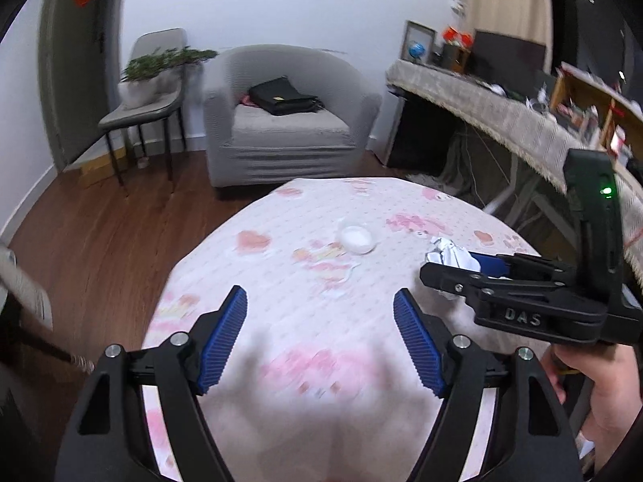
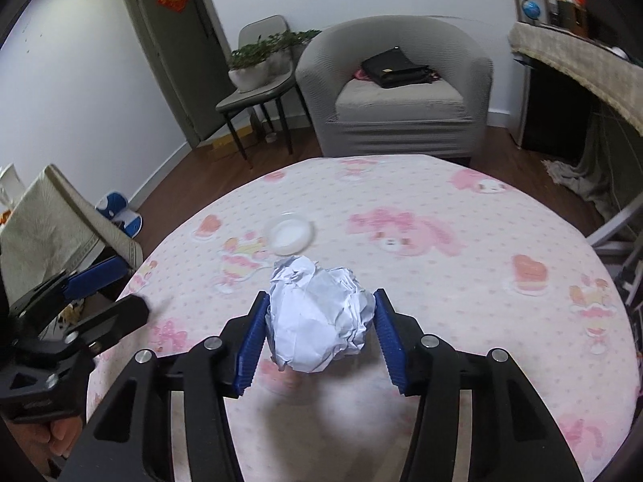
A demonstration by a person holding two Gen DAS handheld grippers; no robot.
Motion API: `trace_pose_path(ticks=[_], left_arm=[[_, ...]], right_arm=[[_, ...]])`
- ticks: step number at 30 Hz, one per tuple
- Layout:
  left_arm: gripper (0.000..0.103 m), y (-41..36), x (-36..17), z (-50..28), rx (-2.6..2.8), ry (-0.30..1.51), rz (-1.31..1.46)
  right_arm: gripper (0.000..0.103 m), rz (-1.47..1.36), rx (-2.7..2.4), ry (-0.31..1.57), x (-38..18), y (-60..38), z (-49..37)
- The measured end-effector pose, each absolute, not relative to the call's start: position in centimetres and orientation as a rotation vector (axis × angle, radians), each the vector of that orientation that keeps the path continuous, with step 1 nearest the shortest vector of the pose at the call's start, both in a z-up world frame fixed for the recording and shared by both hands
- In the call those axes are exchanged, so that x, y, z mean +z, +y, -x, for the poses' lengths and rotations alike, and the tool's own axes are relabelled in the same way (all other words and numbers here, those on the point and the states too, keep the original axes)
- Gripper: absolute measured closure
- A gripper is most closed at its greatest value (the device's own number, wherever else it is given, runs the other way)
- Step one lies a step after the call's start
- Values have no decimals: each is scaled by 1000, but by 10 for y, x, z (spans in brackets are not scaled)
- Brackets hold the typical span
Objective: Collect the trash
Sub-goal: 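Close the right gripper on the crumpled white paper ball and lift it, then grasp the clear round plastic lid with the left gripper and lift it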
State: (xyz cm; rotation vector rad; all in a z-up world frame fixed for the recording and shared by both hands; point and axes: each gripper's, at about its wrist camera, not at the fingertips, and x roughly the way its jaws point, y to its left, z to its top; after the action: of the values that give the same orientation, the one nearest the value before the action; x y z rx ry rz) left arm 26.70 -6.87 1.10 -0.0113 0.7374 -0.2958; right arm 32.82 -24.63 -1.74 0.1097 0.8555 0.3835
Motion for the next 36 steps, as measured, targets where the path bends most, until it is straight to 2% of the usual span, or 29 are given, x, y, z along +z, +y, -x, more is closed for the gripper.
trace_pose_path(ticks=[12, 31, 34, 36], left_arm=[[45, -110, -8, -312, -333, 815, -51], [50, -127, -31, -368, -265, 886, -110], [59, -129, -30, -371, -268, 887, -107], [61, -129, -29, -371, -271, 889, -108]], right_arm=[[50, -183, 349, 838, -13, -299, -328], [50, -192, 367, 855, -19, -313, -324], [50, -193, 368, 861, -20, -312, -325], [50, -183, 376, 865, -20, -308, -325]])
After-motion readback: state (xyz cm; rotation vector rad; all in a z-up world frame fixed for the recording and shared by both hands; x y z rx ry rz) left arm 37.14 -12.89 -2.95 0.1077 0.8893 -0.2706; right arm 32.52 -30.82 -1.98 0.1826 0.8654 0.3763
